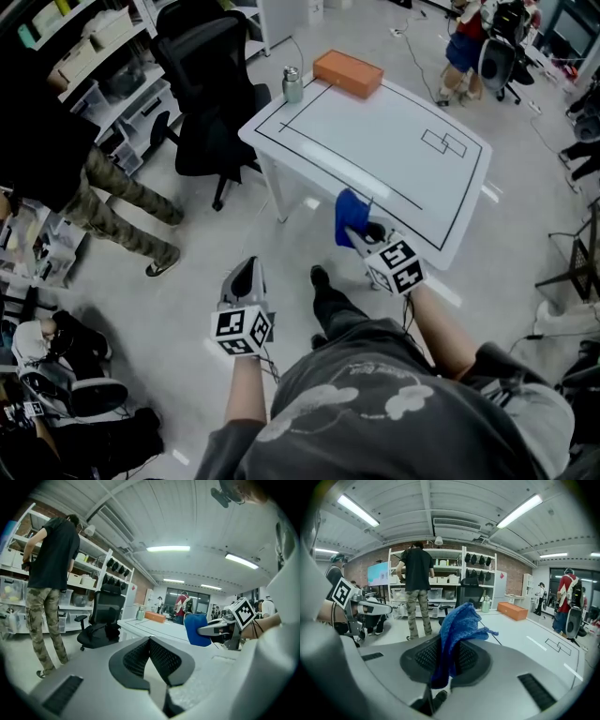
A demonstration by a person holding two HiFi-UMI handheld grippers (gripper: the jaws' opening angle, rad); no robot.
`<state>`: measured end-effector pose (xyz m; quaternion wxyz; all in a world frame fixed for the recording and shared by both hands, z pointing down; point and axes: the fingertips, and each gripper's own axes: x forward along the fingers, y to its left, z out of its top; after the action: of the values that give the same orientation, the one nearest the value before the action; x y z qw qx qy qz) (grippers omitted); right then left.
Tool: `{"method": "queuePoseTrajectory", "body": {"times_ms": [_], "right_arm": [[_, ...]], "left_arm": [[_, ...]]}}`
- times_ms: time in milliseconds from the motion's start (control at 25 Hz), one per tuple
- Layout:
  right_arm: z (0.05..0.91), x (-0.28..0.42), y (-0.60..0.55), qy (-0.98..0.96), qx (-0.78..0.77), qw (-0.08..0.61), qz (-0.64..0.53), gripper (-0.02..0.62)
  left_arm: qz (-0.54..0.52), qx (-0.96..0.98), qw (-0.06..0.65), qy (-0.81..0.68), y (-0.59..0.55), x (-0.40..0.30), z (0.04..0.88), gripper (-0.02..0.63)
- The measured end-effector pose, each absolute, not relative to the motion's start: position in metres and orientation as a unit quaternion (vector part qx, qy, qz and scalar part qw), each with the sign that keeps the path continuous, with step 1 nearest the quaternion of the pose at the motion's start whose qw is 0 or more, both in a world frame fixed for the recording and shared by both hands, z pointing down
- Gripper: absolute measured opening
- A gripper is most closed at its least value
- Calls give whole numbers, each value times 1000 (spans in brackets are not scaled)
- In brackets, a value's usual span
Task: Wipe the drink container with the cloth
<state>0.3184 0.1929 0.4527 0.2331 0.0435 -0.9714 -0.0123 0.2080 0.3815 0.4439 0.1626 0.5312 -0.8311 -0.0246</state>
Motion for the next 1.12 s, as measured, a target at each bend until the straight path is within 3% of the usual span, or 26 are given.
{"method": "queuePoseTrajectory", "body": {"times_ms": [560,1120], "right_arm": [[464,157,69,-974,53,222,5,44],[476,56,-50,-972,72,219,34,44]], "left_arm": [[-8,523,150,-839,300,53,441,2],[8,557,142,-818,164,-48,439,2]]}}
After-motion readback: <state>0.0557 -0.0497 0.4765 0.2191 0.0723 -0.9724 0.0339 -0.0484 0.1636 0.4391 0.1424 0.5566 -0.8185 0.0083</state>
